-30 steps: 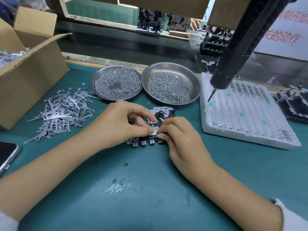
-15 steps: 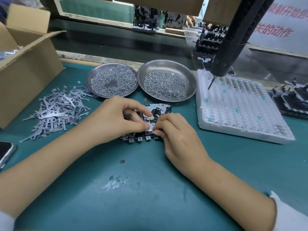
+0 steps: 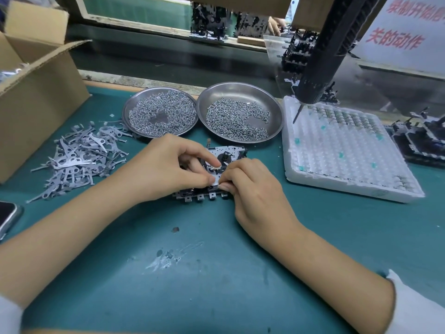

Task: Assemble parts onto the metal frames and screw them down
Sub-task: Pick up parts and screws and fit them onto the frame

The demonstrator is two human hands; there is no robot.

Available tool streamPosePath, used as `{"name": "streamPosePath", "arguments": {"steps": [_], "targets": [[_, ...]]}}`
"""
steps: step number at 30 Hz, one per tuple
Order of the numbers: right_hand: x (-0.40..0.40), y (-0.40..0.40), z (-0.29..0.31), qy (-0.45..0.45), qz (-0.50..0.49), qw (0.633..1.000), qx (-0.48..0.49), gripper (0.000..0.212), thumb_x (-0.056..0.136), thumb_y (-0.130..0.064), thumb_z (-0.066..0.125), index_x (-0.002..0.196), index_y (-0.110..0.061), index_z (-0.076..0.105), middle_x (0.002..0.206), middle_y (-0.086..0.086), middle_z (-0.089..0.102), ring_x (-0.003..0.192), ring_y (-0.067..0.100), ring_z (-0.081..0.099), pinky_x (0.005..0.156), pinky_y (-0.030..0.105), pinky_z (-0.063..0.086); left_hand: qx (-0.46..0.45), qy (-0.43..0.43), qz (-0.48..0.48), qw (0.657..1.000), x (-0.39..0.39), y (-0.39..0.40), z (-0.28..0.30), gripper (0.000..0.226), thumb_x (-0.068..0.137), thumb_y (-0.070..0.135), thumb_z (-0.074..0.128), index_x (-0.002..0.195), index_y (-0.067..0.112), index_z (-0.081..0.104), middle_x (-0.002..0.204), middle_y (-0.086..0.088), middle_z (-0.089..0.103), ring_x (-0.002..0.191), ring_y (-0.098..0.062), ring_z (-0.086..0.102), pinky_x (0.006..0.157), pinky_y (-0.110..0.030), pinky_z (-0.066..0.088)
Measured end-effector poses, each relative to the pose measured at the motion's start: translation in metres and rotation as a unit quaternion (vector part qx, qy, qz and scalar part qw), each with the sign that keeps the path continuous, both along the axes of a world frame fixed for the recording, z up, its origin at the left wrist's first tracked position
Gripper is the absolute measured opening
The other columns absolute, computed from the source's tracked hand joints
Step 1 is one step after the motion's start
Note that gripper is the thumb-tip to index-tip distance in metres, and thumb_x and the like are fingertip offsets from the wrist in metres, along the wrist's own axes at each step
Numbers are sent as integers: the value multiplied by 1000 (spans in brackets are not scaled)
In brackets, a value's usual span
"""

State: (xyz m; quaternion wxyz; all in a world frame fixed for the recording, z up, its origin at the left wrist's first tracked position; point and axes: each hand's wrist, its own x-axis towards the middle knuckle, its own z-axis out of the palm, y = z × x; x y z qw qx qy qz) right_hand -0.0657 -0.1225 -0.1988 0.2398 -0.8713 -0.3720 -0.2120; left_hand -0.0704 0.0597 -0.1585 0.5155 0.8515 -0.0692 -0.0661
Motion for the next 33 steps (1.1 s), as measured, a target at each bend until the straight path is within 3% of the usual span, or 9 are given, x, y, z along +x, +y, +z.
{"name": "streamPosePath", "arguments": {"steps": [5, 10, 13, 16, 22, 33], "targets": [[2, -7, 6, 117, 31, 983, 141, 10, 89, -3, 59, 88, 2, 68, 88, 10, 64, 82, 21, 59, 76, 22, 45, -15, 3, 3, 1000, -2, 0, 2, 21, 73, 11, 78, 90, 22, 73, 66, 1, 72, 60, 0, 60, 59, -13, 48], [5, -9, 9, 195, 14, 956, 217, 14, 90, -7, 58, 86, 0, 69, 83, 9, 65, 81, 23, 59, 75, 35, 46, -13, 3, 2, 1000, -3, 0, 3, 20, 73, 12, 79, 90, 21, 73, 68, 1, 73, 57, 1, 58, 52, -10, 43], [6, -11, 9, 204, 29, 961, 182, 11, 88, -7, 62, 86, -1, 71, 85, 5, 64, 83, 19, 57, 77, 27, 45, -9, 1, 1, 1000, -4, 0, 2, 20, 73, 14, 80, 90, 21, 73, 69, 1, 73, 56, 1, 57, 52, -10, 43], [7, -13, 8, 157, 44, 980, 111, 7, 83, -5, 70, 88, -1, 73, 91, 7, 60, 86, 19, 57, 79, 22, 43, -10, -1, 0, 1000, -4, 1, 2, 21, 71, 18, 80, 90, 21, 73, 70, 1, 73, 55, 1, 56, 53, -11, 44], [8, -13, 6, 42, 70, 996, 29, 9, 86, -4, 64, 87, 4, 69, 93, 13, 63, 83, 34, 59, 70, 45, 51, -7, 10, 27, 1000, -5, 4, 0, 22, 66, 26, 82, 86, 25, 72, 71, 4, 73, 56, 1, 58, 55, -10, 45], [3, -10, 9, 33, 32, 999, 0, 12, 89, -8, 60, 87, 1, 67, 95, 10, 66, 81, 33, 59, 63, 45, 51, 1, 16, 33, 999, -3, 3, -2, 18, 71, 23, 79, 86, 27, 72, 69, 4, 73, 57, 3, 59, 52, -9, 43]]}}
